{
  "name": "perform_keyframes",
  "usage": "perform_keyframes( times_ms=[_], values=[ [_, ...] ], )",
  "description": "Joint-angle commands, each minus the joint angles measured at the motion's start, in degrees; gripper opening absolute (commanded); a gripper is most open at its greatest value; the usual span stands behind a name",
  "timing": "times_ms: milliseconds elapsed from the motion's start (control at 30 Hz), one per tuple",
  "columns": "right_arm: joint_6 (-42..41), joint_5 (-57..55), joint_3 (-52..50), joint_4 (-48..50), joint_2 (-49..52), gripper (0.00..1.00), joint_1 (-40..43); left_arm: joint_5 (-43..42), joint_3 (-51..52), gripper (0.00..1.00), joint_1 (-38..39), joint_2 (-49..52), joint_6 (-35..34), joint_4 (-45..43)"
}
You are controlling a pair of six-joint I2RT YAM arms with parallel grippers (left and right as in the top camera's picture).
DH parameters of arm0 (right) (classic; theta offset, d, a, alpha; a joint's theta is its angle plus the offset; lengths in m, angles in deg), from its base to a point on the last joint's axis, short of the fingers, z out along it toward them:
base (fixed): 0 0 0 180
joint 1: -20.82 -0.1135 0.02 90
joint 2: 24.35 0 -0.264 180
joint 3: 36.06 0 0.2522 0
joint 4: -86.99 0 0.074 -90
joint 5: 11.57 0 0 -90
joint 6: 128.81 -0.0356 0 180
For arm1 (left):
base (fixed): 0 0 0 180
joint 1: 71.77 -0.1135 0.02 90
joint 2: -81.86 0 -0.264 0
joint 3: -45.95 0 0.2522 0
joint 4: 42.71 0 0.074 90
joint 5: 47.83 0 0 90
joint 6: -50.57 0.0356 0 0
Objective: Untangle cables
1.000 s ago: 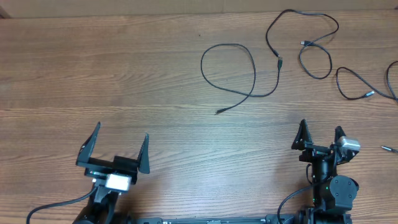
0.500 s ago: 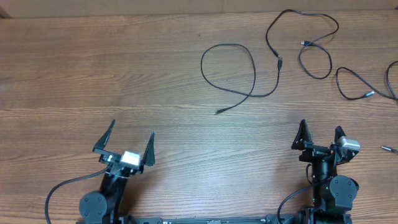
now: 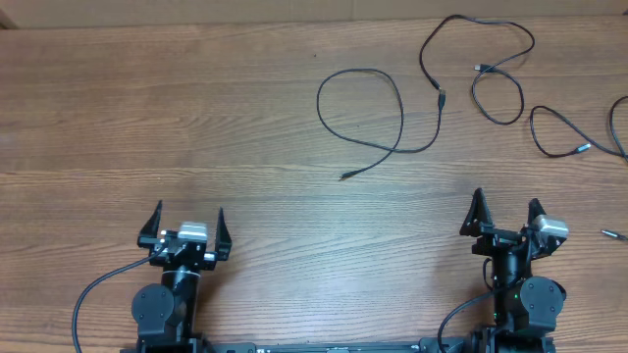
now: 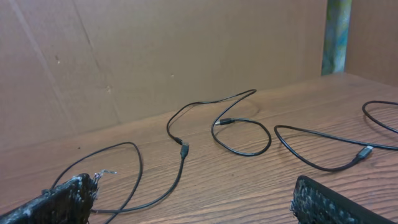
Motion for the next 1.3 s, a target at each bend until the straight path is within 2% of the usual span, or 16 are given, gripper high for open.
perform_keyframes(
  times_ms=[0, 367, 967, 1267],
  values=[
    [0.42, -0.79, -0.59, 0.13, -0.68, 1.00, 0.22, 3.58, 0.24, 0.99, -0.35, -0.59, -3.67, 0.37],
    [0.42, -0.76, -0.59, 0.13, -0.68, 1.00, 0.22, 3.87, 0.24, 1.00, -0.35, -0.59, -7.08, 0.35],
    [0.42, -0.76, -0.59, 0.13, -0.68, 1.00, 0.22, 3.23, 0.24, 1.00, -0.35, -0.59, -19.04, 0.31],
    [0.42, -0.79, -0.59, 0.13, -0.68, 1.00, 0.22, 3.26, 0.24, 1.00, -0.35, -0.59, -19.17, 0.31]
  ],
)
